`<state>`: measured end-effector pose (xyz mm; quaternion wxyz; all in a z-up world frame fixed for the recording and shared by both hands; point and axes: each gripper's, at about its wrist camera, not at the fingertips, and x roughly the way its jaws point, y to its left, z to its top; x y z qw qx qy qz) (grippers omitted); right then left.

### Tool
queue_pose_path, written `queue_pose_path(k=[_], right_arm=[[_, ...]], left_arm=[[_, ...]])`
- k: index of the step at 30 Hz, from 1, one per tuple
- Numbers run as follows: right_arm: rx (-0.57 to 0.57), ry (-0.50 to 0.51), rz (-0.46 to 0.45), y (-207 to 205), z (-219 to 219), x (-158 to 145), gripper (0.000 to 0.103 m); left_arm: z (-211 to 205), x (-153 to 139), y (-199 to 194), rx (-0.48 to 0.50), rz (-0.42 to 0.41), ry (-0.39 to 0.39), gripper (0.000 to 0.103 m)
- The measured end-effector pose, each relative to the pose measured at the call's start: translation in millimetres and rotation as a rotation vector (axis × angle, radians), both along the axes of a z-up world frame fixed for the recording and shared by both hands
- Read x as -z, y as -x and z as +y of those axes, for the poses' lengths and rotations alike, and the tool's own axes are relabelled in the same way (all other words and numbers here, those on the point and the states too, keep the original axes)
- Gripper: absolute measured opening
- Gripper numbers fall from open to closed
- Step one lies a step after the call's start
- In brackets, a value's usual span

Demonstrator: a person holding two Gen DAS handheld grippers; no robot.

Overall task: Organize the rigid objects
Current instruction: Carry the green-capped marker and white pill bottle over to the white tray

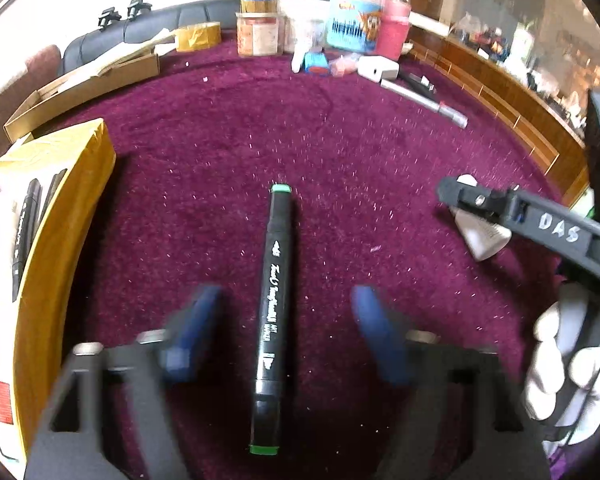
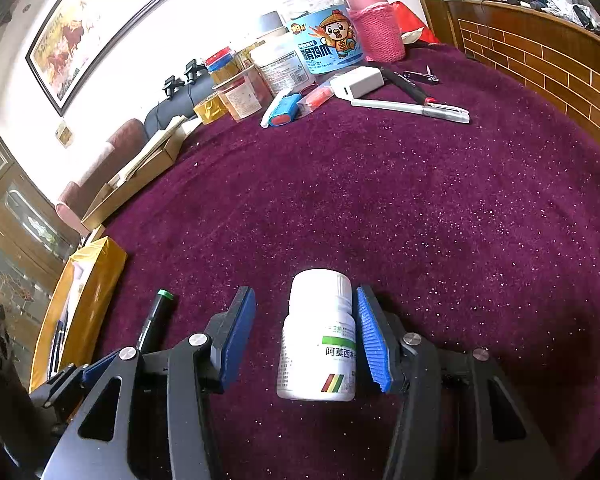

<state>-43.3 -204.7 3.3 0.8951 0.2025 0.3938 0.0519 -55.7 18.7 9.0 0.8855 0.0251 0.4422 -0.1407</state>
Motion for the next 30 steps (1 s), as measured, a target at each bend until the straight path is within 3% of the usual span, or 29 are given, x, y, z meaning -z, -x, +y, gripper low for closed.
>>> queue_pose_path(k=[1,2,4,6,17,30], right_arm=[[0.0,0.004,0.001,-0.1,0.9,-0.2,0.046],[-0.001,0.013,0.004,-0.6,1.7,-0.4,0.046],[-0.014,0.085,0.023,-2.0,10.1,-2.7,0.043],[-0.025,0.162,0.05,-1.9,17.7,-4.3,0.03],[-0.067,0.092,0.033,24.1,23.8,-21.7,0.03],[-0.226,0.101,-0.038,38.7,101.1,-55.3,0.03]], left_arm=[[1.5,-0.5,0.2,0.009,0.001,0.011,0.014],[6.4,0.2,-0.3,0.023,0.014,0.047,0.012],[14.9,0.2,0.0,0.036,0.028,0.099,0.012],[22.1,-1.1,2.0,0.029,0.035,0.13,0.012],[66.1,-32.9,34.7,-0.003,-0.038,0.253,0.012],[131.8,-66.7,81.8,-0.074,-0.11,0.323,0.012]])
